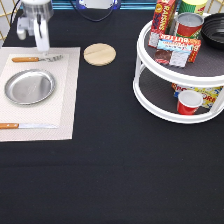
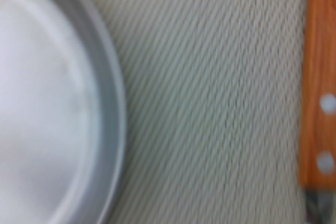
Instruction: Arrange plate and fork
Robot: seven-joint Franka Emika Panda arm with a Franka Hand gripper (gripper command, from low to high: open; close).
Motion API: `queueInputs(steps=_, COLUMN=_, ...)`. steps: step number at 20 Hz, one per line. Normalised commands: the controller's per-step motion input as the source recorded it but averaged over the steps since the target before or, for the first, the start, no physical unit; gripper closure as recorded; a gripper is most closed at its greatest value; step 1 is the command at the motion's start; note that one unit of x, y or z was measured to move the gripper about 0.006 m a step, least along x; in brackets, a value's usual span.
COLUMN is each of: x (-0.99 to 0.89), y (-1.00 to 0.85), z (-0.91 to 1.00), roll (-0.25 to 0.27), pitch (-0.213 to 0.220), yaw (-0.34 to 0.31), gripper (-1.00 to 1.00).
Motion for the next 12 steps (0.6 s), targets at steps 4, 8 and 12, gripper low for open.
queueInputs(steps=4, x=0.01, y=0.93, z=0.99, roll=-0.119, pitch=0.003, yaw=0.0, gripper=-1.0)
queueInputs(steps=8, x=0.09, y=0.29, z=0.21, roll=-0.069, pitch=0.03, yaw=0.0, gripper=-1.0)
queueInputs(steps=12, x=0.0, y=0.0, z=0.0, roll=0.0, pitch=0.0, yaw=0.0, gripper=-1.0)
